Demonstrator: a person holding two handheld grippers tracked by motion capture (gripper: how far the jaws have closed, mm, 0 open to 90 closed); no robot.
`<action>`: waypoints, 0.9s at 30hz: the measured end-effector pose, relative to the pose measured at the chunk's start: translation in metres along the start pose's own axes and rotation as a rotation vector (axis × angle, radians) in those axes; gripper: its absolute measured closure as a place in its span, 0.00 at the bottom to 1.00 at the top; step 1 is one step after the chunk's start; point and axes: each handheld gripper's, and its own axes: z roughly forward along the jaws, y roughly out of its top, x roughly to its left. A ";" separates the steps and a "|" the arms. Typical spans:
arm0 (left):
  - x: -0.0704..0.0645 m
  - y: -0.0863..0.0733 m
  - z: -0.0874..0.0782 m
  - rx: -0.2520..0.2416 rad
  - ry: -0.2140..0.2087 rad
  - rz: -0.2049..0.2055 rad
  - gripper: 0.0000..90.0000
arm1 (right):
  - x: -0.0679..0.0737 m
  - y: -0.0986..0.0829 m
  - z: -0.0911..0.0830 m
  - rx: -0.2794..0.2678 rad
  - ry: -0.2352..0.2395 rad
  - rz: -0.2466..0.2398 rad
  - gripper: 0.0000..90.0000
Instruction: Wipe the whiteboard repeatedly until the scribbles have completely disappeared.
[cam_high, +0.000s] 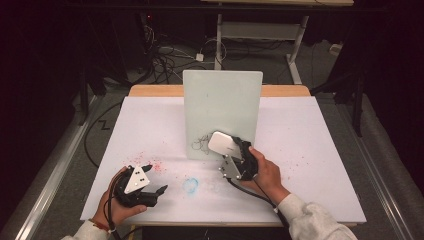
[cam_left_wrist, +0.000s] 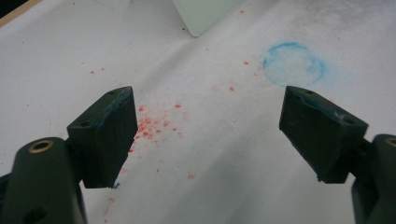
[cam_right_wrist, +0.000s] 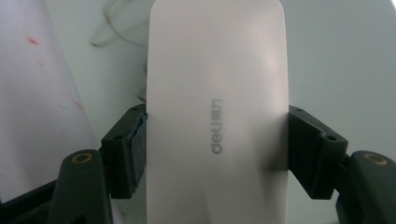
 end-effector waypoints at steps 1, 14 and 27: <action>0.000 0.000 0.000 -0.002 -0.001 -0.001 0.21 | 0.005 0.003 0.002 0.002 0.009 -0.012 0.34; 0.000 0.000 0.000 0.000 0.002 -0.001 0.21 | 0.011 -0.020 -0.008 0.072 0.043 -0.070 0.34; 0.000 0.002 0.002 -0.003 -0.006 0.001 0.21 | -0.028 -0.039 -0.020 0.101 -0.094 0.075 0.34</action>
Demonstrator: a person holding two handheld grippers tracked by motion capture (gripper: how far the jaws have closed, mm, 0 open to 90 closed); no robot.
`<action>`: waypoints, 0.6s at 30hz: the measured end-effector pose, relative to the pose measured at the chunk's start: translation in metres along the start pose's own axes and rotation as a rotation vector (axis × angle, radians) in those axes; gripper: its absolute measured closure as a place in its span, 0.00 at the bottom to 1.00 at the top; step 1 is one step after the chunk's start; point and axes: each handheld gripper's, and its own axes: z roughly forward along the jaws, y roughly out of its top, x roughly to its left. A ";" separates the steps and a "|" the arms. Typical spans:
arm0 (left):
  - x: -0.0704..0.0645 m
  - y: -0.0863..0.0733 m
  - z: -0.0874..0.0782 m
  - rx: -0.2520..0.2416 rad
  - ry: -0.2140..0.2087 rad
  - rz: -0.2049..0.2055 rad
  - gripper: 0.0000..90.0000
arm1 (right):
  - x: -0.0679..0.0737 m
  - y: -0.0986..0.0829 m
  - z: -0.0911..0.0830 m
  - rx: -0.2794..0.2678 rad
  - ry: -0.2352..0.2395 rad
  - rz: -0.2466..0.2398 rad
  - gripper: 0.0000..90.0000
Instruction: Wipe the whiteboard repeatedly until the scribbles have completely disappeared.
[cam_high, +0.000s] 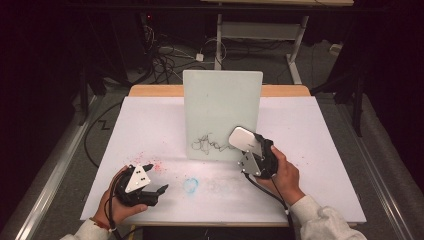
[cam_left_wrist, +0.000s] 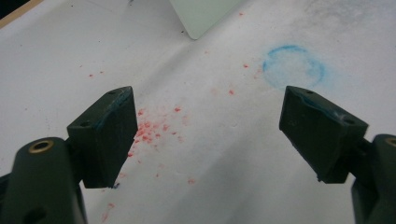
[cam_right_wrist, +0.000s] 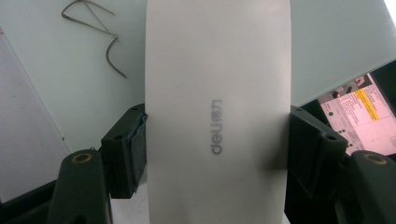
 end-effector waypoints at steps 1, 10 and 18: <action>0.000 0.000 0.000 0.001 0.000 0.001 0.21 | 0.003 0.001 0.001 -0.004 0.007 -0.007 0.34; -0.001 0.000 0.000 0.003 -0.002 -0.003 0.21 | 0.040 0.024 0.008 -0.018 0.075 -0.171 0.34; 0.000 -0.001 -0.001 -0.008 0.005 -0.014 0.21 | 0.061 0.053 0.018 -0.050 0.099 -0.214 0.34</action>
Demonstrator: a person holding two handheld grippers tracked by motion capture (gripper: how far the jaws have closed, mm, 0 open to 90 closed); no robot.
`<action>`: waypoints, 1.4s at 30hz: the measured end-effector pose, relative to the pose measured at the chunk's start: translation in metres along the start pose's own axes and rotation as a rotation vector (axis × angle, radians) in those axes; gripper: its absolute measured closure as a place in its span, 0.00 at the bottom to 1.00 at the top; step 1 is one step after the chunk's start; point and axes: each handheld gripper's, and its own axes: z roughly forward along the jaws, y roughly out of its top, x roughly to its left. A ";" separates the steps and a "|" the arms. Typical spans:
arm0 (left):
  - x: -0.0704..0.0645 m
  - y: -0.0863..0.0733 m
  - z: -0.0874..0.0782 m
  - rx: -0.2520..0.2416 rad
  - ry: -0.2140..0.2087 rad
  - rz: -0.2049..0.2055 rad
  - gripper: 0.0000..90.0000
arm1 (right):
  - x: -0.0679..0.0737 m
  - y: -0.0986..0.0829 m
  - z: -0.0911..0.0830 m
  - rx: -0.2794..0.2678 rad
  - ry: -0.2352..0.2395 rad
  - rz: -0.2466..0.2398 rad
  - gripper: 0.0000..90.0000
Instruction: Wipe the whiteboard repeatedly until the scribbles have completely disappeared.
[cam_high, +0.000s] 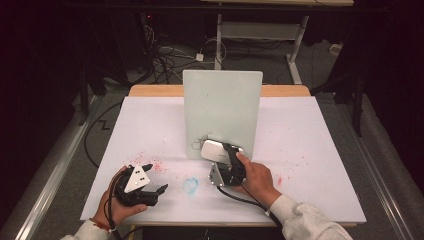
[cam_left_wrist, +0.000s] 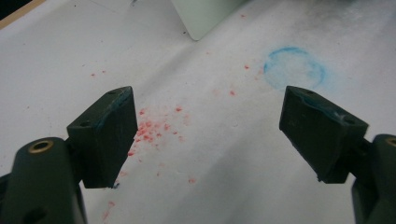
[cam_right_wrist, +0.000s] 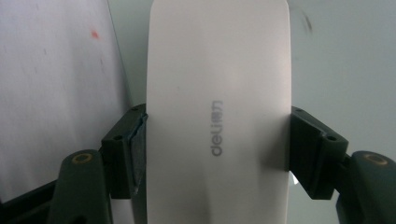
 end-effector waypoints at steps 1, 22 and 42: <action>0.000 0.000 0.000 0.000 0.000 0.001 0.21 | 0.001 0.004 0.002 0.000 0.002 0.006 0.34; -0.001 0.000 0.002 0.009 -0.010 0.016 0.21 | 0.024 0.055 0.019 0.007 0.006 -0.055 0.34; -0.001 -0.001 0.001 0.010 -0.015 0.001 0.21 | -0.034 0.038 0.007 0.040 -0.072 0.130 0.34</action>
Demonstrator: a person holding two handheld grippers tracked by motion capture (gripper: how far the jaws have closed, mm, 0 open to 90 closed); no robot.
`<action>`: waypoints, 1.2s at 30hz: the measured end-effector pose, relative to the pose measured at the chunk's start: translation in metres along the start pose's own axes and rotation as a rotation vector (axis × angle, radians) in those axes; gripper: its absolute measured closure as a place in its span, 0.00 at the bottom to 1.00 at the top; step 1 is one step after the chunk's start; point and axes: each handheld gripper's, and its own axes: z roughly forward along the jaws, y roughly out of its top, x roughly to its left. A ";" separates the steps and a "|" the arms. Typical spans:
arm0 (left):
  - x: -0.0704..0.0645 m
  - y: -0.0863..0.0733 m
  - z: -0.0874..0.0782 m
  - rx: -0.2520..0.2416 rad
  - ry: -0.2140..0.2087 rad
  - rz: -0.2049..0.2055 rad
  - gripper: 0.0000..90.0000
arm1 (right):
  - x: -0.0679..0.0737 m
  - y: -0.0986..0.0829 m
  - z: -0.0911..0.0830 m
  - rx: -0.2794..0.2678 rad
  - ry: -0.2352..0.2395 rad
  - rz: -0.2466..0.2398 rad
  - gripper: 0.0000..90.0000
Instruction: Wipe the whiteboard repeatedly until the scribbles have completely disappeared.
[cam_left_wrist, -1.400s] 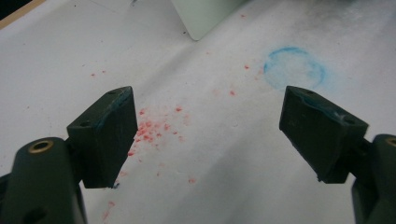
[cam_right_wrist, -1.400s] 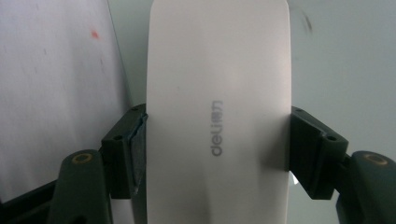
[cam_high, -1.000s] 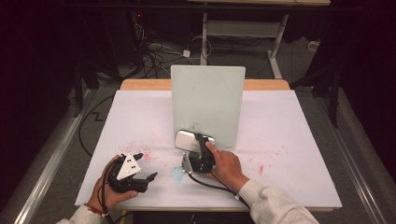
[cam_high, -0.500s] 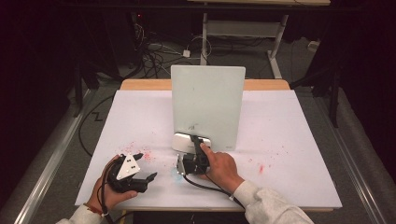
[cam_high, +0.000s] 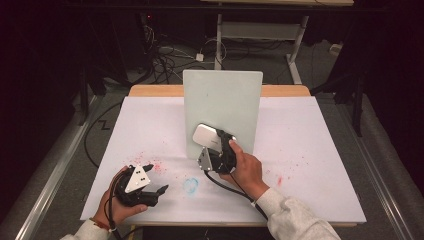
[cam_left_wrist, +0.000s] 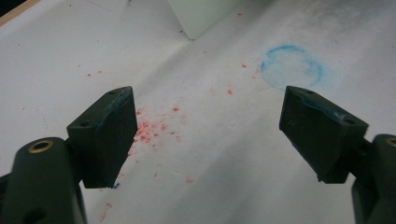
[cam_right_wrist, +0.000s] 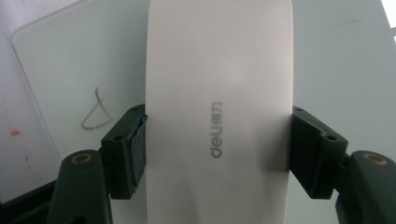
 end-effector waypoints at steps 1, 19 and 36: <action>0.000 0.000 0.000 -0.001 -0.001 -0.001 0.21 | 0.000 0.002 0.001 -0.009 -0.004 0.005 0.34; 0.000 0.000 0.000 -0.003 0.001 0.008 0.21 | -0.016 -0.007 -0.003 0.004 -0.020 0.040 0.34; 0.001 0.001 0.001 0.000 -0.016 -0.012 0.21 | 0.033 -0.015 -0.002 0.015 0.057 -0.136 0.34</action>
